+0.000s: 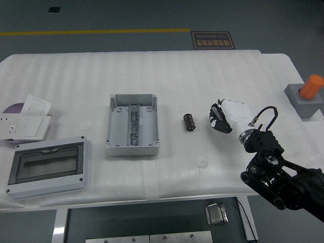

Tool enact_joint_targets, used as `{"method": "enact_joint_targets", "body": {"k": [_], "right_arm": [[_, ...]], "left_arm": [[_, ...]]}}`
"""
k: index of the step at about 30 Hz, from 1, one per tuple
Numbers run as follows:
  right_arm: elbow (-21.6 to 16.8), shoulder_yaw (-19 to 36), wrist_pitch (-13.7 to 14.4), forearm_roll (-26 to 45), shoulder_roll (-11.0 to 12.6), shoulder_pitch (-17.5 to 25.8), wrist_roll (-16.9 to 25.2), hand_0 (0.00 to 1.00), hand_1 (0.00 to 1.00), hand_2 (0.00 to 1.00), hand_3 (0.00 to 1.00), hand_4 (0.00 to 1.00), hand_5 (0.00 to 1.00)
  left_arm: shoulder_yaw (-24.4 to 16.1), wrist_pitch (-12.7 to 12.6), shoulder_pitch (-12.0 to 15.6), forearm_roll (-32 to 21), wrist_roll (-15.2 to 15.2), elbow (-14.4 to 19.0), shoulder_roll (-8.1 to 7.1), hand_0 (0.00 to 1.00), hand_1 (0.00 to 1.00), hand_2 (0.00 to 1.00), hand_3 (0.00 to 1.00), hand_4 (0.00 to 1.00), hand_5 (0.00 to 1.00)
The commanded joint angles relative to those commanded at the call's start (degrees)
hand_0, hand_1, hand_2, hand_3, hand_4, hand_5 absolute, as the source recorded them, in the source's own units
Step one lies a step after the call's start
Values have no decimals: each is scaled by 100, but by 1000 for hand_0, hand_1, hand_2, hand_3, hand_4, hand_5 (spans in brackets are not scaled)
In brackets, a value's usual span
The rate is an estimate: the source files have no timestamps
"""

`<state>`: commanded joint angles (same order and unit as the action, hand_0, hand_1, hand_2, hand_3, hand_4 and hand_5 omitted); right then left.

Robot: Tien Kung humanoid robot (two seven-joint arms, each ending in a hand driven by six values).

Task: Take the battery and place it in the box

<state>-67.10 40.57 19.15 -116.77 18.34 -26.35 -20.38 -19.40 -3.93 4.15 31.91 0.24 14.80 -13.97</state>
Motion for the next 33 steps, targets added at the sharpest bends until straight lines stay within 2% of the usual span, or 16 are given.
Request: {"method": "enact_joint_targets", "body": {"k": [7, 11, 16, 18, 19, 24, 25, 30, 31, 33], "right_arm": [[-664, -246, -88, -83, -92, -258, -71, 108, 365, 549, 653, 51, 2], [-942, -520, -116, -40, -341, -502, -75, 108, 365, 549, 653, 51, 2], [-882, -1004, -107, 165, -772, -832, -38, 111, 367, 550, 655, 54, 2], [-809, -1192, -218, 183, -900, -950, -87, 111, 367, 550, 655, 54, 2], [-773, -1271, -264, 175, -944, -1000, -108, 142, 403, 565, 669, 106, 2], [-684, -1641, -677, 97, -1076, -1228, -285, 142, 403, 565, 669, 106, 2], [-683, -1669, -725, 89, -1086, -1251, -306, 431, 711, 736, 736, 427, 257], [-678, -1754, -817, 75, -1122, -1348, -350, 431, 711, 736, 736, 427, 257], [-680, -1765, -815, 80, -1126, -1360, -349, 776, 903, 905, 921, 591, 371], [-685, -1785, -803, 94, -1139, -1379, -344, 776, 903, 905, 921, 591, 371]], "left_arm": [[28, -1, -6, -29, 5, -9, -4, 638, 670, 574, 601, 741, 358], [89, -1, -7, -84, 13, -26, -10, 638, 670, 574, 601, 741, 358], [180, 2, -6, -145, 46, -40, -20, 638, 670, 574, 601, 742, 359], [210, 2, -3, -169, 57, -46, -25, 638, 670, 574, 601, 742, 359], [223, 3, -1, -179, 61, -49, -27, 638, 670, 574, 600, 742, 361], [268, -28, -10, -220, 47, -70, -36, 638, 670, 574, 600, 742, 361], [268, -33, -13, -221, 44, -71, -38, 638, 670, 574, 599, 742, 364], [270, -43, -29, -220, 37, -72, -40, 638, 670, 574, 599, 742, 364], [271, -44, -31, -220, 37, -71, -40, 638, 670, 572, 598, 741, 365], [276, -42, -33, -222, 38, -71, -41, 638, 670, 572, 598, 741, 365]]}}
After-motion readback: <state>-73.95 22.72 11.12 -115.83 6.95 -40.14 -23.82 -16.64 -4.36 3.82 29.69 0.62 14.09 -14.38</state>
